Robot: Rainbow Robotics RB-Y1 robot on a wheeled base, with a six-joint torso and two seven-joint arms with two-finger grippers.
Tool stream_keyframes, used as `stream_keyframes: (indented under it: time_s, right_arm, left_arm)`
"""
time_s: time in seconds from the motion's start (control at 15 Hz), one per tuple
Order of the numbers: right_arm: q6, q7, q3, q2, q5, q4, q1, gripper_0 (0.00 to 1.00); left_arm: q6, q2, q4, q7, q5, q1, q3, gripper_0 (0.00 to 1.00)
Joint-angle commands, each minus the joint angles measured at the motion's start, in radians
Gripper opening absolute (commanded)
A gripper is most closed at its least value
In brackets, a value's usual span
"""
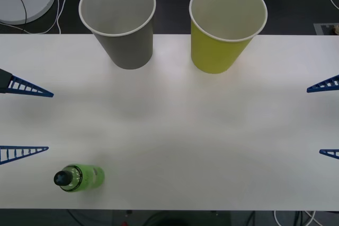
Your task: Put the can into the green bin and the plastic bottle into the gray bin
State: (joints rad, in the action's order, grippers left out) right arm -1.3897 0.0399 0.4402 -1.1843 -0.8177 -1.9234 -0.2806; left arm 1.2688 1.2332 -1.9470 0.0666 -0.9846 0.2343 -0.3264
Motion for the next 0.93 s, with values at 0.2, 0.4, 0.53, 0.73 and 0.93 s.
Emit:
stream_keyframes:
  time_s: [0.2, 0.4, 0.53, 0.73, 0.93]
  right_arm:
    - [0.0, 0.0, 0.0, 0.0, 0.0, 0.0, 0.0, 1.0]
    - [0.0, 0.0, 0.0, 0.0, 0.0, 0.0, 0.0, 1.0]
    - [0.0, 0.0, 0.0, 0.0, 0.0, 0.0, 0.0, 1.0]
    - [0.0, 0.0, 0.0, 0.0, 0.0, 0.0, 0.0, 1.0]
    - [0.0, 0.0, 0.0, 0.0, 0.0, 0.0, 0.0, 1.0]
  left_arm:
    - [0.066, 0.0, 0.079, -0.146, 0.01, 0.031, 0.001, 1.0]
    - [0.158, 0.0, 0.174, -0.252, 0.014, 0.033, 0.001, 1.0]
    - [0.202, 0.0, 0.224, -0.309, 0.01, 0.033, 0.001, 1.0]
    - [0.216, 0.0, 0.272, -0.407, 0.003, 0.066, 0.001, 1.0]
    - [0.216, -0.001, 0.301, -0.488, 0.003, 0.114, 0.001, 1.0]
